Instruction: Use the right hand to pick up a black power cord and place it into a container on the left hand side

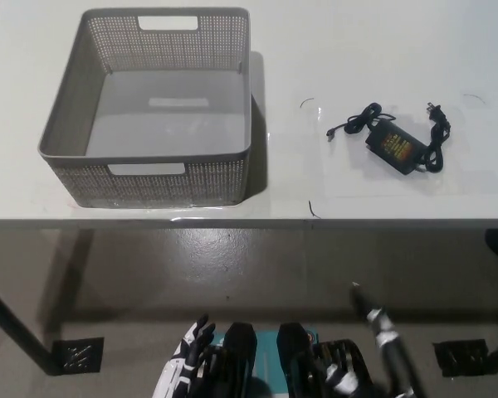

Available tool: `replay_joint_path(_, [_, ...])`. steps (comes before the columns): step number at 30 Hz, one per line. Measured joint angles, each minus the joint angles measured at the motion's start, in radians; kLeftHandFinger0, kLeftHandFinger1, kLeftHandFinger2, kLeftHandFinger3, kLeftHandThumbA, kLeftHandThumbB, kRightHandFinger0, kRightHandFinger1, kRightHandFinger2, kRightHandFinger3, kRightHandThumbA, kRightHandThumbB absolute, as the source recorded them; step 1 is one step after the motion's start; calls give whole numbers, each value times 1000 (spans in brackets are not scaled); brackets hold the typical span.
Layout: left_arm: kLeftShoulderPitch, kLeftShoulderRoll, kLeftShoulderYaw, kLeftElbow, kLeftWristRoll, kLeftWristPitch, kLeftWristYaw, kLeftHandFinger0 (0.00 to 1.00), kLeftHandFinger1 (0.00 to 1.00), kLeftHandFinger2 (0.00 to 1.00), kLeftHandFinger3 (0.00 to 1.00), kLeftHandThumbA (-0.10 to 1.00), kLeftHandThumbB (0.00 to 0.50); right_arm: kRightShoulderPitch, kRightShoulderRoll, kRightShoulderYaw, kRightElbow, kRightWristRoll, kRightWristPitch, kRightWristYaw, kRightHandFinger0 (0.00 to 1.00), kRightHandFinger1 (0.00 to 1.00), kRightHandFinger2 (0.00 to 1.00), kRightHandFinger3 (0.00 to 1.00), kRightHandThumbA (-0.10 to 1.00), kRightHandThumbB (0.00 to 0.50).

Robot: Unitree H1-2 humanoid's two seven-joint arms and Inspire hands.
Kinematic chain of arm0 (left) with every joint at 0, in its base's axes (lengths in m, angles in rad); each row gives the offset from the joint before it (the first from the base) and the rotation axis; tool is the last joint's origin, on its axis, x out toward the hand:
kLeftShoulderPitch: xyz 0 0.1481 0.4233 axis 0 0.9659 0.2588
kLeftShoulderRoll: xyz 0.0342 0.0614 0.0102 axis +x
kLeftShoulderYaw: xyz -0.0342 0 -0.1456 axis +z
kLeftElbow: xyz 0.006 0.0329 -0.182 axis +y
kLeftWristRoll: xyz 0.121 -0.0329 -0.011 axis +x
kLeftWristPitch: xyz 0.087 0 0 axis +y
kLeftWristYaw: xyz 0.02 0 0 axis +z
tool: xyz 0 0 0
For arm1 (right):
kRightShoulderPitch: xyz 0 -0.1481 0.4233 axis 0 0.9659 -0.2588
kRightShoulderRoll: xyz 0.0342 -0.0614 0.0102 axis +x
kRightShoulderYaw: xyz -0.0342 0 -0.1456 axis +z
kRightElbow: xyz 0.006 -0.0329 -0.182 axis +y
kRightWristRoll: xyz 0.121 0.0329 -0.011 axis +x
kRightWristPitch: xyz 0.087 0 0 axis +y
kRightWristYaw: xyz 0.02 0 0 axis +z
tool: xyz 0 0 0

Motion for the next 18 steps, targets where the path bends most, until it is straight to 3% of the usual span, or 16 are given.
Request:
replay_joint_path(4, [-2,1,0,-4,2,-12,0,1000,1000,1000,1000,1000,121,-35,-27,-51,-144,-34,22,-2,1000,1000,1000,1000,1000,469])
replay_joint_path(6, [-3,4,0,-4,1,-21,-1,1000,1000,1000,1000,1000,125,-58,-34,-73,-198,-67,43,-3,1000,1000,1000,1000,1000,481])
replay_joint_path(7, [-3,5,0,-4,1,-23,-2,1000,1000,1000,1000,1000,138,-69,-36,-83,-215,-80,51,-3,1000,1000,1000,1000,938,475])
replay_joint_path(9, [-4,10,0,-5,1,-28,-5,1000,1000,1000,1000,1000,128,-99,-42,-103,-249,-100,75,-1,1000,1000,1000,1000,872,473])
replay_joint_path(10, [-4,10,0,-5,1,-29,-5,1000,1000,1000,1000,1000,128,-99,-43,-104,-251,-101,77,-1,1000,1000,1000,1000,865,497])
replay_joint_path(12, [-5,16,0,-5,0,-33,-9,1000,1000,1000,1000,1000,138,-143,-64,-125,-284,-103,112,7,1000,1000,1000,1000,926,500])
replay_joint_path(15, [-5,17,0,-6,0,-39,-12,1000,1000,1000,1000,1000,134,-232,-108,-161,-296,-139,173,19,1000,1000,1000,1000,859,500])
replay_joint_path(16, [-5,17,0,-6,0,-40,-12,1000,1000,1000,1000,1000,137,-247,-116,-164,-295,-144,179,21,1000,1000,1000,1000,785,478])
replay_joint_path(18, [-5,17,0,-6,-1,-43,-13,1000,1000,1000,1000,1000,135,-329,-161,-172,-288,-181,226,32,1000,1000,1000,1000,767,489])
